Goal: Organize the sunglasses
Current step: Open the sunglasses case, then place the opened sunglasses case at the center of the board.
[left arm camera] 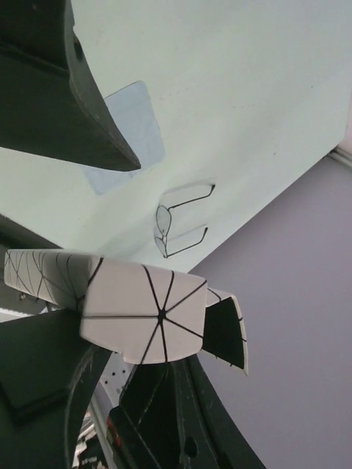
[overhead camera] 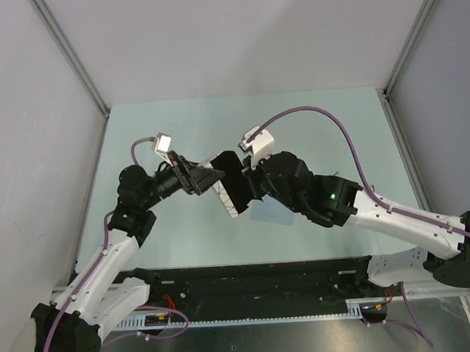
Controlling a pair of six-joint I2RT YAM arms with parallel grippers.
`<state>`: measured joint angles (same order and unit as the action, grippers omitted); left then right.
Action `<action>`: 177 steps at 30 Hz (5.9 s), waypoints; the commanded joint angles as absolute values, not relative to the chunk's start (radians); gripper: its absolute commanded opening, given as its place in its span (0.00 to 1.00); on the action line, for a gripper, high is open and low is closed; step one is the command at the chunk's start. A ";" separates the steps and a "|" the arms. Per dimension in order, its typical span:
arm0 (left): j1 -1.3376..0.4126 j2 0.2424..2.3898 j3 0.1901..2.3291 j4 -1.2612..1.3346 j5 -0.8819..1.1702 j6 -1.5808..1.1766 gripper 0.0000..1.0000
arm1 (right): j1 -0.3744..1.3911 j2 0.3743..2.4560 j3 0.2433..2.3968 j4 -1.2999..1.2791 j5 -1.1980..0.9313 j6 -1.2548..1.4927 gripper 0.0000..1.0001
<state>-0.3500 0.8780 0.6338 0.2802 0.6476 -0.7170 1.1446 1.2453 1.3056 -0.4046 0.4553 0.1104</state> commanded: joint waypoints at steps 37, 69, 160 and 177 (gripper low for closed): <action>-0.359 0.772 0.669 0.144 0.526 -0.564 0.83 | 1.018 1.236 1.348 -0.387 0.452 0.219 0.00; -0.611 0.885 0.696 0.043 -0.149 -0.419 0.67 | 1.247 1.549 1.559 -0.518 0.933 0.331 0.00; -0.611 0.699 0.601 0.012 -0.391 -0.457 0.87 | 0.864 1.503 1.313 -0.367 0.273 0.473 0.00; -0.611 0.707 0.603 -0.054 -0.428 -0.483 1.00 | 0.718 1.709 1.313 -0.221 -0.181 0.463 0.00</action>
<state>-0.6147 0.7063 0.5652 -0.0250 -0.3782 -0.4660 0.7563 1.6505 1.3064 -0.3332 0.0296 0.4477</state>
